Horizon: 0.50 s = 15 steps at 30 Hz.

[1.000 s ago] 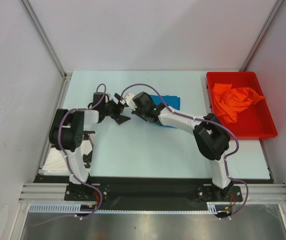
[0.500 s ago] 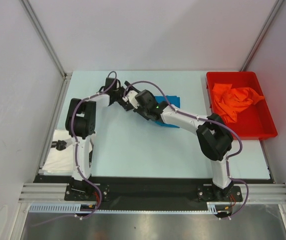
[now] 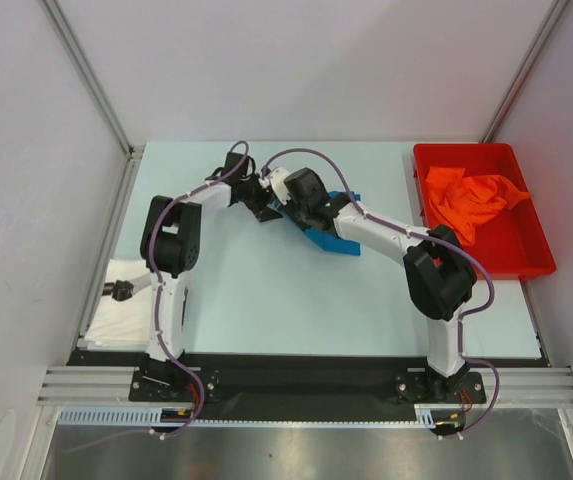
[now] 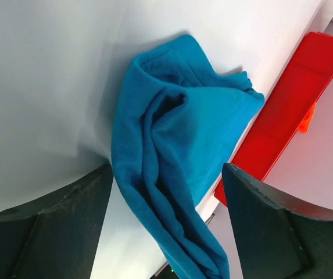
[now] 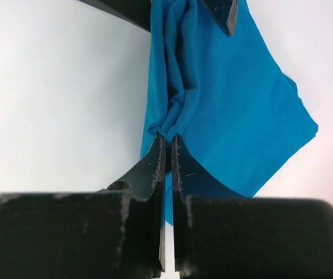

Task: Fold and stack the t-shirts
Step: Neatly place the folded tshirt to the corner

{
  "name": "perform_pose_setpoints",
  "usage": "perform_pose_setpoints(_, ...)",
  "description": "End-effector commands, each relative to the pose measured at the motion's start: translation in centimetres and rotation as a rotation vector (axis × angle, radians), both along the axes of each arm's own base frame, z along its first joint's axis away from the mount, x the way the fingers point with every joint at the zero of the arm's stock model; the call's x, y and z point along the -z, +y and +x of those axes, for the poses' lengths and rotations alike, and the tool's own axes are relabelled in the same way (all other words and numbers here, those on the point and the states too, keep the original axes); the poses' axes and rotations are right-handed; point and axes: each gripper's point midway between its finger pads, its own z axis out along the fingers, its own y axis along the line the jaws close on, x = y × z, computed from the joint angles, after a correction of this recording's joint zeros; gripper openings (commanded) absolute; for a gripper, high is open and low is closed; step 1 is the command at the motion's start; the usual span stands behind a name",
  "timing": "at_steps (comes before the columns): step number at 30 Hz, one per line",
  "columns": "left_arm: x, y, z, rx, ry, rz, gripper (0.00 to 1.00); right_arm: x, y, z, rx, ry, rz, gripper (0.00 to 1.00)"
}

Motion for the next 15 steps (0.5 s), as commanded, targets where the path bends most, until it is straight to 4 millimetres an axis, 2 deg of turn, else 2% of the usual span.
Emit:
perform_pose_setpoints(1, 1.8, 0.0, 0.3, -0.016, 0.014, 0.054, 0.82, -4.4, 0.4, 0.3, 0.000, -0.066, 0.098, 0.00)
perform_pose_setpoints(12, 3.1, -0.6, 2.2, -0.021, 0.001, 0.049, 0.67, -5.1, 0.3, 0.0, -0.002, -0.066, 0.128, 0.00)
perform_pose_setpoints(13, 3.0, -0.8, 2.3, -0.018, -0.003, 0.043, 0.63, -5.0, 0.2, 0.0, -0.003, -0.063, 0.126, 0.00)
perform_pose_setpoints(14, 3.3, -0.8, 2.3, -0.012, 0.001, 0.036, 0.54, -5.0, 0.2, 0.0, -0.003, -0.062, 0.130, 0.00)
perform_pose_setpoints(15, 3.0, -1.1, 2.5, -0.007, -0.005, 0.029, 0.49, -4.9, 0.2, 0.0, -0.001, -0.060, 0.131, 0.00)
